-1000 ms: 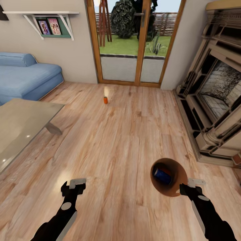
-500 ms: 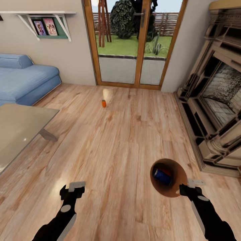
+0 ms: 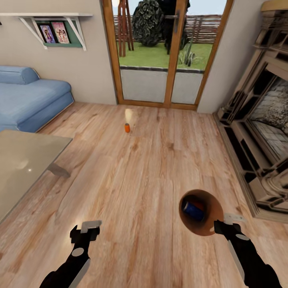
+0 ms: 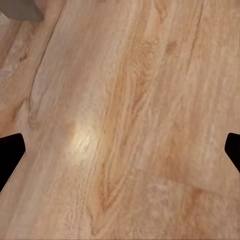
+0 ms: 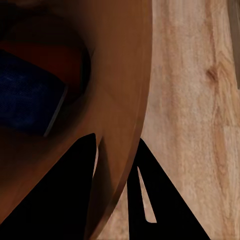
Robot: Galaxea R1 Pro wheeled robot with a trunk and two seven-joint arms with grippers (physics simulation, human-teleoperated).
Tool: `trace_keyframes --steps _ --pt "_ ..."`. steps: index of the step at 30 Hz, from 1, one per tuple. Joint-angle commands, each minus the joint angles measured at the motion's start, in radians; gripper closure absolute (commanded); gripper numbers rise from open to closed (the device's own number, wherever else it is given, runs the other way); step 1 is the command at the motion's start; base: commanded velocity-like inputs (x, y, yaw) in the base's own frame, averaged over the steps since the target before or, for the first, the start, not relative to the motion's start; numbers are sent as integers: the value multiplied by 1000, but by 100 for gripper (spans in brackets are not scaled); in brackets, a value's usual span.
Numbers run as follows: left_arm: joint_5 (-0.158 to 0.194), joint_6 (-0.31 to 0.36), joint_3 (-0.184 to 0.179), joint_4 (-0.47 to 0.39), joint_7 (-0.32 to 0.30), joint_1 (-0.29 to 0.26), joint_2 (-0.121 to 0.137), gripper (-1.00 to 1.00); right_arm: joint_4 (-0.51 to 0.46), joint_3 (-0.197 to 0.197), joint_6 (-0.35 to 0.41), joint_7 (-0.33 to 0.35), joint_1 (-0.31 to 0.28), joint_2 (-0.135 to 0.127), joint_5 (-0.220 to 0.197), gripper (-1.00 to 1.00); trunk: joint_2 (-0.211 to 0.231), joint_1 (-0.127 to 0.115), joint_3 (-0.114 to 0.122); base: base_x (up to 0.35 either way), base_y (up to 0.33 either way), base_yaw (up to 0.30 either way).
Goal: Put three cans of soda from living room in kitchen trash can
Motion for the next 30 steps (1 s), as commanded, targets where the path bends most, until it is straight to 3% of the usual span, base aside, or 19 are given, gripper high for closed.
trace_keyframes --steps 1,16,30 --pt "0 0 0 1 0 0 0 -100 -1 0 0 4 -1 2 -3 100 0 0 0 291 188 0" --pt "-2 -1 0 -1 1 0 0 -100 -1 0 -1 4 -1 8 -1 100 0 0 0 297 166 0" --pt "-3 -1 0 -4 1 0 0 -100 -1 3 -1 4 8 8 0 100 0 0 0 320 18 0"
